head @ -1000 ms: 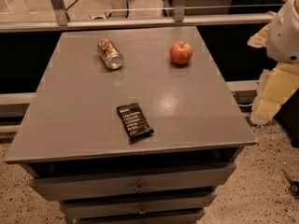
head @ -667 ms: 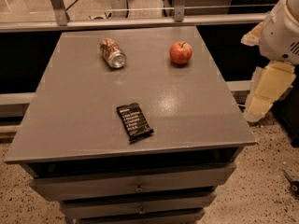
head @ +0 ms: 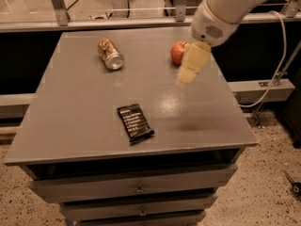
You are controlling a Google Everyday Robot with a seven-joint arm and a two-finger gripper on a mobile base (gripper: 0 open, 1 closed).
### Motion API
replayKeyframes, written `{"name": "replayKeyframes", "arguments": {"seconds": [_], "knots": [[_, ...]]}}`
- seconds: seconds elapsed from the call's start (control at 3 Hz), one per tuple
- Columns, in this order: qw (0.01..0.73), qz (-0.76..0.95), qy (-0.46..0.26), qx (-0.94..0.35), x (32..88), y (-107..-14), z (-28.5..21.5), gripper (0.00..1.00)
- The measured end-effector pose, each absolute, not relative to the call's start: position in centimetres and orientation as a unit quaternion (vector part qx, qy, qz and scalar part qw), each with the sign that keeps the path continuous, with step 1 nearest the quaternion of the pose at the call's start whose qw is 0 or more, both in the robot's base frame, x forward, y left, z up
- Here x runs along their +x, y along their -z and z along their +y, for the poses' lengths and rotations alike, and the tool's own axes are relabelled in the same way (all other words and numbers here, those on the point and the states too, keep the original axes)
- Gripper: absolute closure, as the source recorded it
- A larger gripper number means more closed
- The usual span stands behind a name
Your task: Place orange can upright
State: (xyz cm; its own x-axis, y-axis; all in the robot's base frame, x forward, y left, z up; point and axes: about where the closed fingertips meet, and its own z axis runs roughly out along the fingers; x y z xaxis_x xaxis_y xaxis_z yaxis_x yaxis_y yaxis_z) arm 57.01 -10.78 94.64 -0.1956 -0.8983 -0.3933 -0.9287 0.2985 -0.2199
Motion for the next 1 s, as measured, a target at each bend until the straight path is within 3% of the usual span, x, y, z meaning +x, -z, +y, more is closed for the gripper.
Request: {"name": "replayKeyframes", "arguments": {"seconds": [0.33, 0.67, 1.0], "knots": [[0.269, 0.784, -0.052, -0.557, 61.1, -94.7, -7.3, 0.00], [0.269, 0.784, -0.052, -0.557, 61.1, -94.7, -7.3, 0.00], [0.293, 0.774, -0.072, -0.557, 63.4, -94.8, -4.2, 0.00]]}}
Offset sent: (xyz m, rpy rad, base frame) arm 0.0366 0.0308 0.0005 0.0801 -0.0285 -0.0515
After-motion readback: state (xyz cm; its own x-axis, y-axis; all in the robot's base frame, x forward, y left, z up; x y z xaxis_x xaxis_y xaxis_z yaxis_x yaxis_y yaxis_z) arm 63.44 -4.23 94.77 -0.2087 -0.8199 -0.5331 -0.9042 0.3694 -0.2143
